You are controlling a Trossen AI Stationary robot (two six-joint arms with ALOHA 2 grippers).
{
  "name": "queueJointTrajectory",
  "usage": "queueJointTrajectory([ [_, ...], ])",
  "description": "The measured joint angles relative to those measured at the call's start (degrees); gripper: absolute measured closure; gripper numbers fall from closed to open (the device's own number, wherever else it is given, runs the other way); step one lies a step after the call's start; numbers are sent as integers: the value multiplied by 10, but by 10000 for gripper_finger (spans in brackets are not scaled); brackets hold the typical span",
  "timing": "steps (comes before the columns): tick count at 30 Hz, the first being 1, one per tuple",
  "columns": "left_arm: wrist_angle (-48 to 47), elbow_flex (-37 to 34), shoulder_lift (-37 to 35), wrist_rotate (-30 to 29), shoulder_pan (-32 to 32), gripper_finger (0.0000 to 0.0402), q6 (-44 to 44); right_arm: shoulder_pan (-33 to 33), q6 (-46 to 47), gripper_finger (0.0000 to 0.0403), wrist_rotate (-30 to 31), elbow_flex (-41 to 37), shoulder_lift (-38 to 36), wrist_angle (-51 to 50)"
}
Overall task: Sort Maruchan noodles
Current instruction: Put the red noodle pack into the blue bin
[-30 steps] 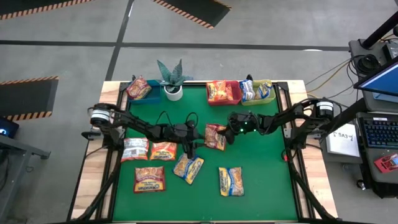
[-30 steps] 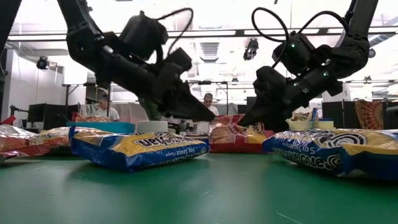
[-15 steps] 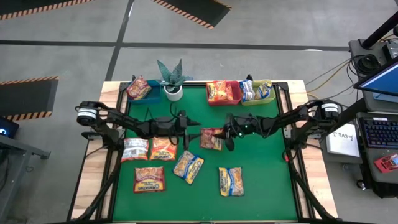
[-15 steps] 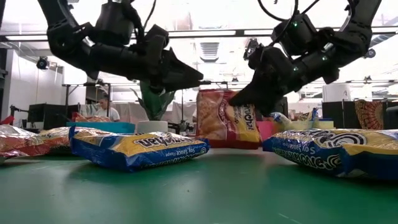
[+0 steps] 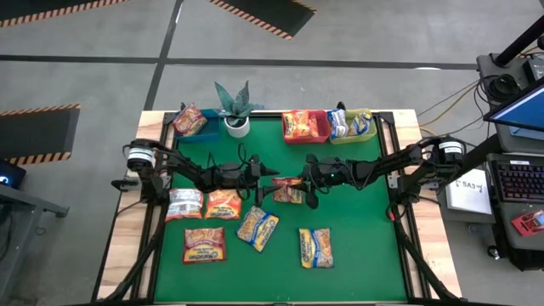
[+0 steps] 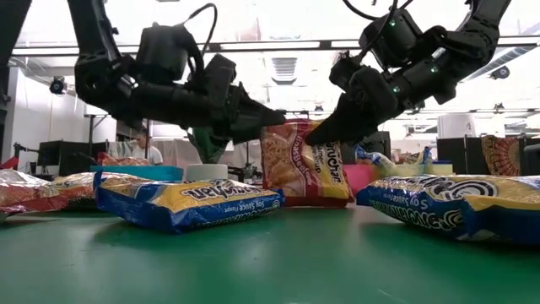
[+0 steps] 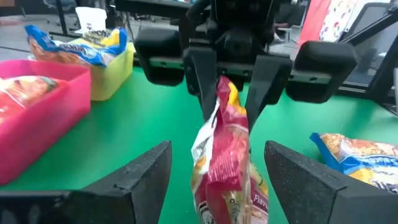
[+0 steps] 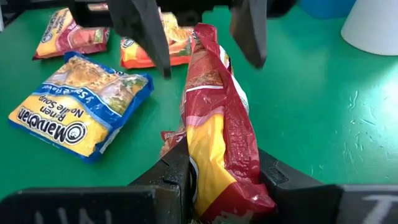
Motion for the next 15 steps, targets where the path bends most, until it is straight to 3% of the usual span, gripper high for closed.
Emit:
queueJointTrajectory([
  [7, 19, 5, 24, 24, -1, 182, -15, 0, -6, 315, 0, -1, 0, -2],
  [15, 10, 5, 24, 24, -1, 292, -19, 0, -11, 314, 0, -1, 0, -2],
])
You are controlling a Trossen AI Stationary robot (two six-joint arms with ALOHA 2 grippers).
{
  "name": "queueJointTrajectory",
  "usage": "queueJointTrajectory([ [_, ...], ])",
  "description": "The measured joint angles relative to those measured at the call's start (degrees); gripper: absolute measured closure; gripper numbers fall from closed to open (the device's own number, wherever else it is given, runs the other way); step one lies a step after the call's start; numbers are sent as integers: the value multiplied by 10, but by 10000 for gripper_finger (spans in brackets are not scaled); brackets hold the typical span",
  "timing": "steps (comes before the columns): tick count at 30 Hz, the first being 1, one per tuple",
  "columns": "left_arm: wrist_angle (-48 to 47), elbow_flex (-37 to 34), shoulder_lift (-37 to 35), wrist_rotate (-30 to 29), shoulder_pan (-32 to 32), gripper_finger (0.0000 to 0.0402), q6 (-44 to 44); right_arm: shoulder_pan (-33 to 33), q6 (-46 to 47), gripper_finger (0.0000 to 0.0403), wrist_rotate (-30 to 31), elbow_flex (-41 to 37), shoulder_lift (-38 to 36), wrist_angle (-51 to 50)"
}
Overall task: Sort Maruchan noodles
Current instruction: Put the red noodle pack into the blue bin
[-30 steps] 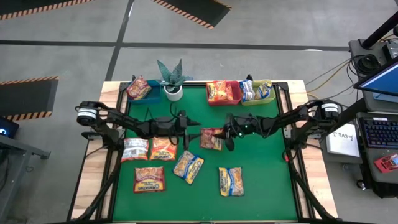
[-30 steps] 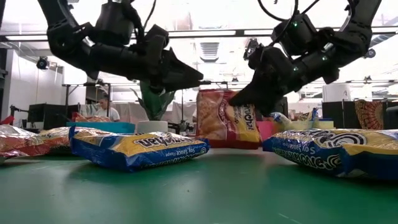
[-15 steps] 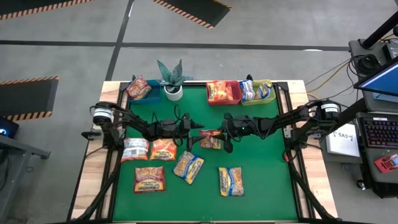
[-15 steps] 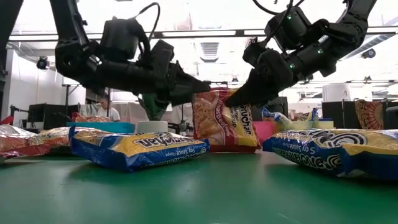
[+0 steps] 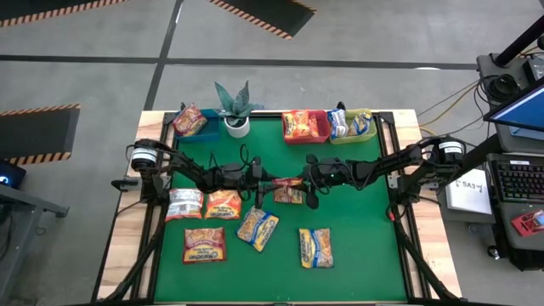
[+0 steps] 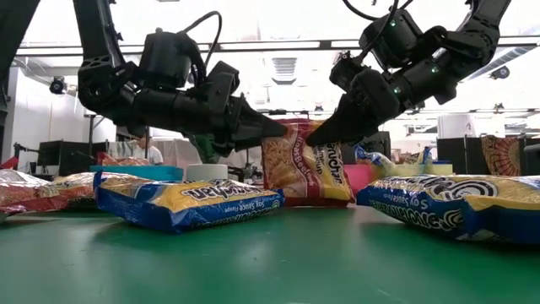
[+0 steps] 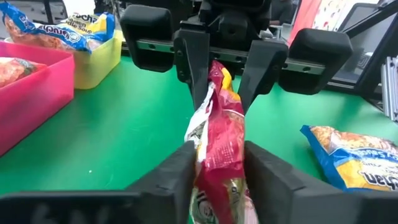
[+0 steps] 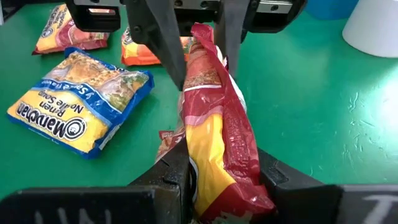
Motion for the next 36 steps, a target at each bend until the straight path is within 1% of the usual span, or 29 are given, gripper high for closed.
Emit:
queueJointTrajectory([
  [5, 0, 0, 0, 0, 0, 363, -8, 0, 24, 314, 0, 0, 0, 0],
  [9, 0, 0, -1, 0, 0, 396, -8, 0, 34, 307, 0, 0, 0, 4],
  [11, 0, 0, -2, 0, 0, 398, -8, 0, 32, 298, 0, 0, 0, 5],
  [14, 0, 0, -7, 0, 0, 400, -8, 0, 6, 293, -12, 0, 0, 4],
  [16, 0, -1, -10, 1, 0, 401, -8, 0, 2, 300, -14, 0, 0, 4],
  [19, 0, -1, -14, 1, 0, 401, -6, 0, -6, 322, -15, 2, -1, 3],
  [21, 0, -1, -18, 1, -1, 401, -2, 0, 5, 336, -12, 6, -1, 3],
  [24, 0, -1, -24, 1, -1, 401, 6, -1, 28, 337, -11, 14, -1, -1],
  [27, -2, -1, -27, 1, -2, 401, 7, -1, 42, 311, -11, 22, -1, -9],
  [31, -4, -2, -30, 1, -2, 401, 7, -1, 56, 255, -11, 29, -4, -15],
  [34, -6, -11, -46, 4, -2, 402, 8, -2, 48, 212, -16, 31, -25, -24],
  [36, -6, -22, -69, 17, -2, 402, 15, -3, 35, 187, -16, 33, -49, -42],
])
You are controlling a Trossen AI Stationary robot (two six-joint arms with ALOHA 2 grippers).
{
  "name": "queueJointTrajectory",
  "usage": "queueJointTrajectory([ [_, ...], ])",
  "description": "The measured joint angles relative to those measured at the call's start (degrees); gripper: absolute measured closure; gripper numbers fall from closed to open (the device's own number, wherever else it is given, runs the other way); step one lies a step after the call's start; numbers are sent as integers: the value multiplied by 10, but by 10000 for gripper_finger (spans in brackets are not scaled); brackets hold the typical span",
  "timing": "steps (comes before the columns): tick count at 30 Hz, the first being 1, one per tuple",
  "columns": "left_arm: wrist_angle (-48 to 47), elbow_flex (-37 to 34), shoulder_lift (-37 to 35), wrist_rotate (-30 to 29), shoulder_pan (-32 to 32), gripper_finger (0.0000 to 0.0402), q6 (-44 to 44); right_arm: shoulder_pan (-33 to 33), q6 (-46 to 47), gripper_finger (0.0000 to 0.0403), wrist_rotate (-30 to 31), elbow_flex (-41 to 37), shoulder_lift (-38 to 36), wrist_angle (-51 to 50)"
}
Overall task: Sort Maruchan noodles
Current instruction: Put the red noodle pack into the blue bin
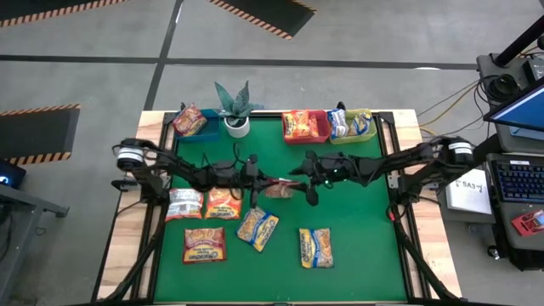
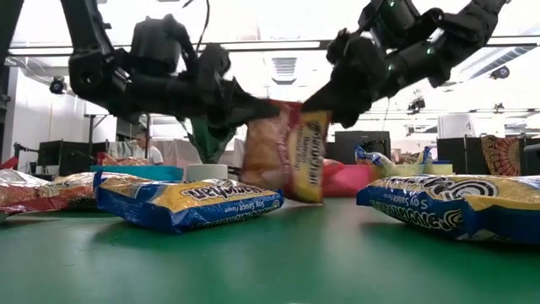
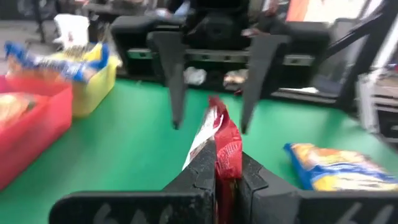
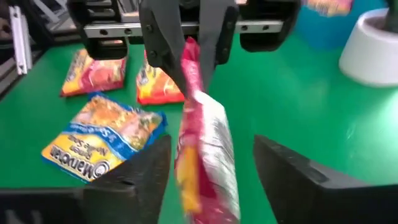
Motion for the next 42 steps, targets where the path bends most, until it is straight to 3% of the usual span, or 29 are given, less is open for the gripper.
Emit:
queueJointTrajectory([
  [8, 0, -66, -175, 14, 0, 402, 38, -21, -17, 132, 1, 0, -127, -33],
  [12, -8, -93, -292, -34, 0, 401, 79, -28, -24, 128, 2, 0, -176, -40],
  [16, -68, -102, -405, -173, 0, 401, 157, -28, -30, 134, 2, 0, -201, -47],
  [21, -144, -96, -496, -442, 0, 401, 290, -28, -32, 144, 2, 0, -196, -47],
  [24, -145, -85, -524, -581, 1, 401, 382, -28, -32, 144, 2, 0, -180, -48],
  [28, -145, -67, -542, -663, 12, 401, 449, -28, -32, 143, 2, 0, -153, -47],
  [34, -150, -55, -527, -678, 101, 401, 465, -28, -32, 144, 2, 0, -117, -44],
  [42, -176, -59, -465, -677, 272, 401, 333, -28, -24, 145, 2, 0, -103, -44],
])
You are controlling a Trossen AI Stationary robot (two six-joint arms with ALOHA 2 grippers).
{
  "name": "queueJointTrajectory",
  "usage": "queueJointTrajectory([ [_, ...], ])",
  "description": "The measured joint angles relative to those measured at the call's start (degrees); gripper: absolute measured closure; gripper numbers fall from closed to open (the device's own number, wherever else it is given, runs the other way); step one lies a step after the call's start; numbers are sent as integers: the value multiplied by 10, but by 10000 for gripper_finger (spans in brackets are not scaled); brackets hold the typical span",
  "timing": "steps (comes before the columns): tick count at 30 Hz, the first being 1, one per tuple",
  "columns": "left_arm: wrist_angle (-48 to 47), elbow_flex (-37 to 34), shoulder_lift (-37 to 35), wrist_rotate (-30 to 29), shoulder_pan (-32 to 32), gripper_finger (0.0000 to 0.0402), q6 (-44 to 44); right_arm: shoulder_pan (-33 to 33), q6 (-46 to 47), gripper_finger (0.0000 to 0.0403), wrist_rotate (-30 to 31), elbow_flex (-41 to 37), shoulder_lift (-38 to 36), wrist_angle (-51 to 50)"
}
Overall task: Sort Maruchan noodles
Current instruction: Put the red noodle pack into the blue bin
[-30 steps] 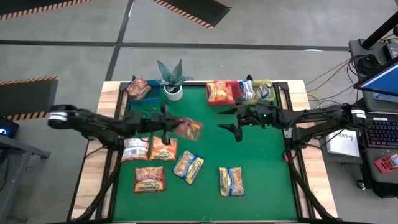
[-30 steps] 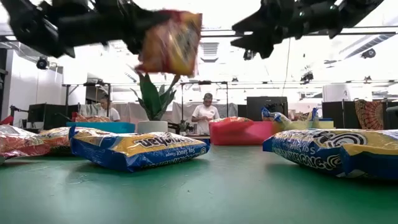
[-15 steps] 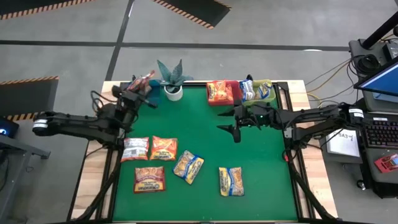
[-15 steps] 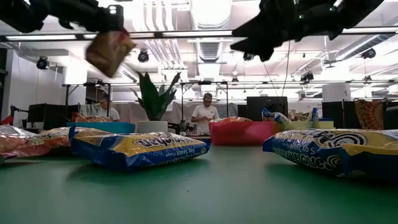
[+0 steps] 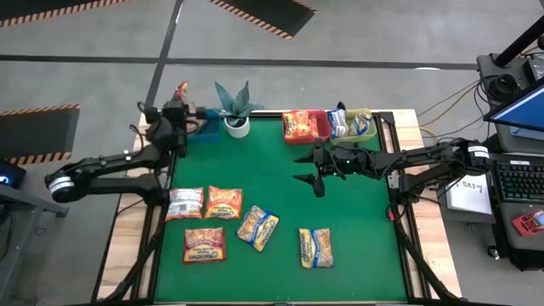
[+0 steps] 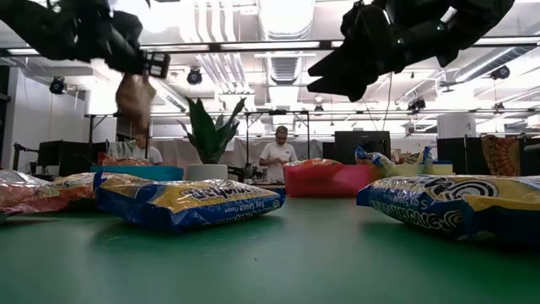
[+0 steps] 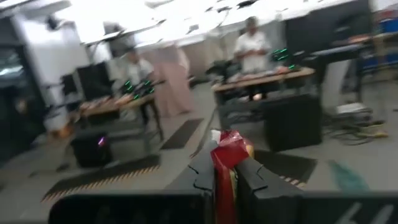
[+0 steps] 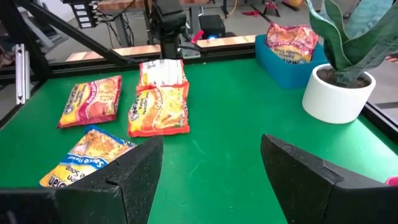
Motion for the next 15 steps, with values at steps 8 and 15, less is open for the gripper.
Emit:
queueJointTrajectory([
  [8, -4, 8, 111, 101, 99, 401, -150, 0, -1, 143, 0, 0, 0, -1],
  [15, -4, 37, 209, 111, 116, 401, -198, 0, -1, 146, 0, 0, 0, -5],
])
